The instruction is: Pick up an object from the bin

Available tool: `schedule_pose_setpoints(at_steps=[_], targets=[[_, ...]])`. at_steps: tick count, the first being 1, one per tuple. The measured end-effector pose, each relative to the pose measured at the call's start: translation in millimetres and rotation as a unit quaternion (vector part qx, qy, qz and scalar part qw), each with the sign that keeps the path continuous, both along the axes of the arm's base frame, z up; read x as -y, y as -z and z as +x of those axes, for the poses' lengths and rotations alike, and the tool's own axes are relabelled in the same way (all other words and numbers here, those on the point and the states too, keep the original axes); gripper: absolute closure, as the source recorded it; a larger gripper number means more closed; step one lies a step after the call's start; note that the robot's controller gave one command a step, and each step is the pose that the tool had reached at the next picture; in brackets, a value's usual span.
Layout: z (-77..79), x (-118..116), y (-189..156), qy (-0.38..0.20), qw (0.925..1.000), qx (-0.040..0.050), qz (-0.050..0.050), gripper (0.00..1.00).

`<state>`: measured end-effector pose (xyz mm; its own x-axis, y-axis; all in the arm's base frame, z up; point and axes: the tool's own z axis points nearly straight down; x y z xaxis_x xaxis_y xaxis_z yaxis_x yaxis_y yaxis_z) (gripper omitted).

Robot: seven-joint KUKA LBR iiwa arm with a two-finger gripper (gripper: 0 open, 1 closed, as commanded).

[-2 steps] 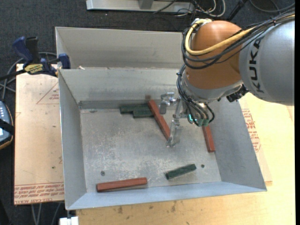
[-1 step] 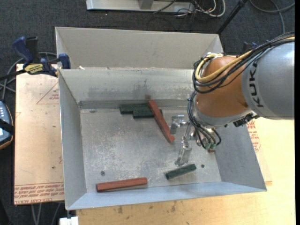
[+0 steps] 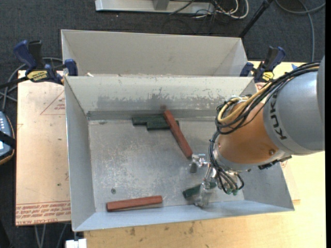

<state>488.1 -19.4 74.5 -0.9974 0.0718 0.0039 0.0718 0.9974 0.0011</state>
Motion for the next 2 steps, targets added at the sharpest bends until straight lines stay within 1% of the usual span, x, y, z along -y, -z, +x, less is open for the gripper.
schedule_pose_setpoints(at_steps=[1,2], targets=[[2.0,-1.1,-3.0,-0.002,1.0000,0.0019,0.000,1.00],[3.7,-8.6,-129.8,0.148,0.9889,0.0057,0.000,1.00]])
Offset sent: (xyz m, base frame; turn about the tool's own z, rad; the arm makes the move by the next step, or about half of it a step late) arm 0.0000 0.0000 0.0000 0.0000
